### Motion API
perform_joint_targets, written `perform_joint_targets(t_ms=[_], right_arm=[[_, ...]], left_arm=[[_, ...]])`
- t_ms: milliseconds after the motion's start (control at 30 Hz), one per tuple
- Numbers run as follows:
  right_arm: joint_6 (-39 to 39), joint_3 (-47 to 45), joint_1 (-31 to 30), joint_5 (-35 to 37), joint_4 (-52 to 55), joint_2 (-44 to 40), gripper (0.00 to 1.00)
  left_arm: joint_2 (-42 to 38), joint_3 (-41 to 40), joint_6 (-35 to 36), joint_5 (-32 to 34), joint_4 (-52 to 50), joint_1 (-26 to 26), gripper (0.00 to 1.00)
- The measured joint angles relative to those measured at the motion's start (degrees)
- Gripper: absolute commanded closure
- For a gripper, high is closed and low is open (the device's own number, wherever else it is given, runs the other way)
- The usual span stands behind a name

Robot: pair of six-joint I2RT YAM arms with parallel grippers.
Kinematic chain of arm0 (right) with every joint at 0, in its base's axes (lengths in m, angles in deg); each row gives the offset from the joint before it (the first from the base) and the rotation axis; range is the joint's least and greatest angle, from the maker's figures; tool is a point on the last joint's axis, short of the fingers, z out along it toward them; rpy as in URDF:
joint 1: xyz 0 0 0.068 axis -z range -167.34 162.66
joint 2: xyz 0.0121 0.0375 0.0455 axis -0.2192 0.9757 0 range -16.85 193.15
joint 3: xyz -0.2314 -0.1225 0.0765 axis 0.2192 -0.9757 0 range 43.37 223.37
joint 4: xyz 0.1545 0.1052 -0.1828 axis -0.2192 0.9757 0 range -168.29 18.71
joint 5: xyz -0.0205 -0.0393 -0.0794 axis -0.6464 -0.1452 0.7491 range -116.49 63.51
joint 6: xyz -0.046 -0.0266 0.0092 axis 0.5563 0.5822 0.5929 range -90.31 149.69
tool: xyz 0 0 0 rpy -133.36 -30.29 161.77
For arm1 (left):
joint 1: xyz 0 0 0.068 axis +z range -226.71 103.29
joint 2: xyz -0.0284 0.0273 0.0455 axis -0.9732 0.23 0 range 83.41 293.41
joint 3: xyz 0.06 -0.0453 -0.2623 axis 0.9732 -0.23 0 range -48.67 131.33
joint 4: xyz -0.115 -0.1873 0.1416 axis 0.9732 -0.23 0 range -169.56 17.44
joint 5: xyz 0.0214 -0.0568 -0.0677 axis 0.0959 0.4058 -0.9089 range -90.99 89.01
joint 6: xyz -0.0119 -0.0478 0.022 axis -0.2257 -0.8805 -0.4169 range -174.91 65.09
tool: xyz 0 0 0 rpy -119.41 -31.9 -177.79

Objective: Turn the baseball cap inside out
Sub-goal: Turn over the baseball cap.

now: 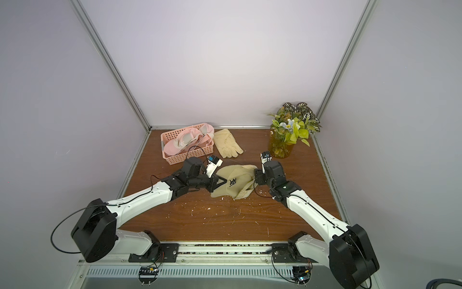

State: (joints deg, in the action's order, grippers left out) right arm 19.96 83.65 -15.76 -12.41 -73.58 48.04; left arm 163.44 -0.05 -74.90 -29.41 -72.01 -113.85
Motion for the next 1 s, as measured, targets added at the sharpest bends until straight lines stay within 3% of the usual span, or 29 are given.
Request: perform_joint_targets(t_ms=[233,400,567,800,1000], right_arm=[[2.43,0.0,0.42,-6.82,0.68,-3.89,0.18],[3.3,0.09,0.44,-12.7,0.94,-5.79,0.2],[4.26,1.79,0.48,-24.0,1.66,-5.84,0.34],[3.45,3.91,-2.32,-38.77,0.09,-1.18,0.65],[2.19,4.66,-5.95,-39.65,-1.09,7.54,0.61]], left_arm=[[2.45,1.62,-3.96,-0.24,-1.81,0.0,1.0],[2.43,1.57,-6.38,0.22,-2.12,0.0,1.0],[1.81,0.57,-9.07,0.5,-1.31,0.0,1.0],[1.55,-0.26,-12.2,1.88,-0.33,0.0,1.0],[1.57,-0.28,-13.09,2.19,-0.35,0.0,1.0]])
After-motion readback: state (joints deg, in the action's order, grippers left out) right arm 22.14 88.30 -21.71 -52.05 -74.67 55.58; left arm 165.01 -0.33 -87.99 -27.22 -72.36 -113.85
